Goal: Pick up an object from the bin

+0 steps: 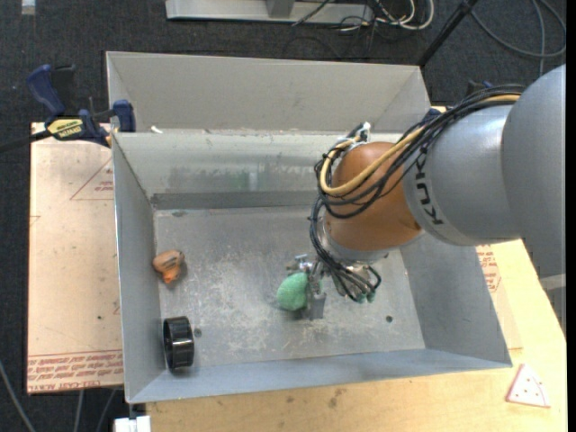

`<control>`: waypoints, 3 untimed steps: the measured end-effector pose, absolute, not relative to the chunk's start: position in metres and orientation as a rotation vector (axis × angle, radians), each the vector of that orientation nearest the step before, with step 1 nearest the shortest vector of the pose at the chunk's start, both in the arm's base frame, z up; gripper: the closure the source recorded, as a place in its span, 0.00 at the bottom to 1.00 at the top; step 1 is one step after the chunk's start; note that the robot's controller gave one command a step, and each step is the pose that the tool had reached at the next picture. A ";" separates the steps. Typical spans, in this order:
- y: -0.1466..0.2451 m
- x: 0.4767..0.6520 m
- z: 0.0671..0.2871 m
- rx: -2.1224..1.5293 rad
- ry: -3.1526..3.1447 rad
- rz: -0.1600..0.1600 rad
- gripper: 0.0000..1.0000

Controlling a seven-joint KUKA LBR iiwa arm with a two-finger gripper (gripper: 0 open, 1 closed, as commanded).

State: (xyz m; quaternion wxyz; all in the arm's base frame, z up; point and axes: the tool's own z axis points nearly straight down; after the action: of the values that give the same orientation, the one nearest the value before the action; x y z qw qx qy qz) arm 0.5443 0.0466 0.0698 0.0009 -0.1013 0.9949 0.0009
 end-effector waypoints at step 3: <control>0.047 0.542 0.086 -0.317 3.130 0.002 1.00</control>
Offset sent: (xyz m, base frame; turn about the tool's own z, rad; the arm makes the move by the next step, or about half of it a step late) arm 0.0001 0.0001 0.0302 0.0000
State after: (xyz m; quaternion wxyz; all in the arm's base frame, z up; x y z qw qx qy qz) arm 0.5425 0.0466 0.0857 -0.0024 -0.1008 0.9949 0.0008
